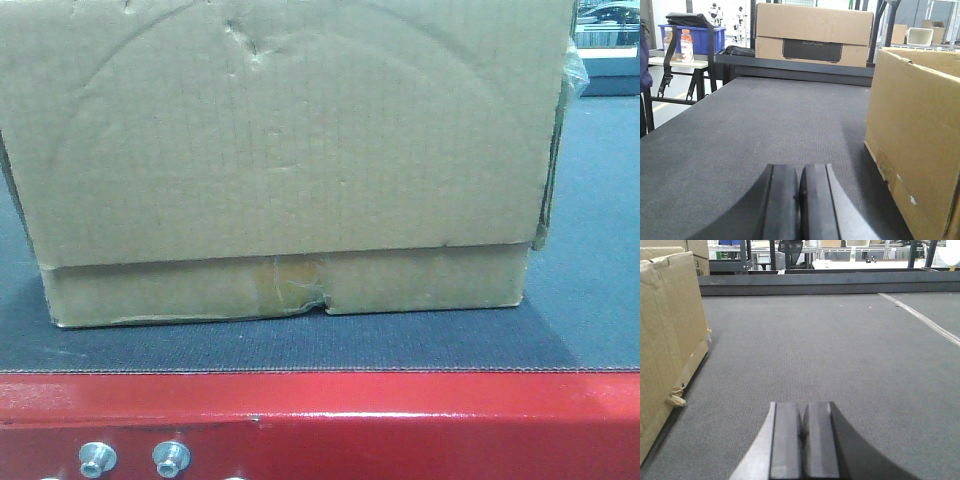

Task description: Grab carton from right shelf to conveyor

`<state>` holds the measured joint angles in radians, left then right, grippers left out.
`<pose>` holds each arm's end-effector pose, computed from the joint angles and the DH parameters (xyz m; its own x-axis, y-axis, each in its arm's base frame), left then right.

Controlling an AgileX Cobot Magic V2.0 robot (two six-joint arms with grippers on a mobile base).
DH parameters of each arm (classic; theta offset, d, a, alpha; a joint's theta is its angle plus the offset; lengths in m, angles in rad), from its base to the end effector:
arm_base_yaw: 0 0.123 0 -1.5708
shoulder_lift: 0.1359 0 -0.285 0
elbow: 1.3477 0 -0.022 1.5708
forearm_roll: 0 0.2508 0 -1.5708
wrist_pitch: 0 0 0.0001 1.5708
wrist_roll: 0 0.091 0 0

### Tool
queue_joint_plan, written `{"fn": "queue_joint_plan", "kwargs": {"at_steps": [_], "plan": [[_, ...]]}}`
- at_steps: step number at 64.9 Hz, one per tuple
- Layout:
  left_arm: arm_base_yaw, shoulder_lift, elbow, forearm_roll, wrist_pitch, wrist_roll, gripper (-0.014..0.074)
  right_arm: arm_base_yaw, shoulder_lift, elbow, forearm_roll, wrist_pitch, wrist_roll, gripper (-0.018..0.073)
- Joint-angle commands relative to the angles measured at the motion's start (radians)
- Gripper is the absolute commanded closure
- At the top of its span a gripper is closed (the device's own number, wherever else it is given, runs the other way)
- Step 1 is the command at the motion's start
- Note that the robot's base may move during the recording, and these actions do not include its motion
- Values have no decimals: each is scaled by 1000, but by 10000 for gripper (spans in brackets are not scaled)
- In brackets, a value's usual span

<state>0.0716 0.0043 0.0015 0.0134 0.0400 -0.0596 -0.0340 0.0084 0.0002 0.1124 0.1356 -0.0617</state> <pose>0.0568 0.0041 0.2088 0.0446 -0.0431 -0.9981 -0.0701 0.9965 -0.0462 0.0571 -0.0006 0.2004 -0.0551 0.0515 -0.9971 0.0216 0.9985 0.0504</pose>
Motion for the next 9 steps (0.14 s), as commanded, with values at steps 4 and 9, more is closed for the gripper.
{"fn": "queue_joint_plan", "kwargs": {"at_steps": [4,9], "plan": [[4,-4,-1,-1,-19,5,594,-6,-8,0,3,-30,-8,620],[4,-4,-1,-1,-19,5,594,-6,-8,0,3,-30,-8,620]]}}
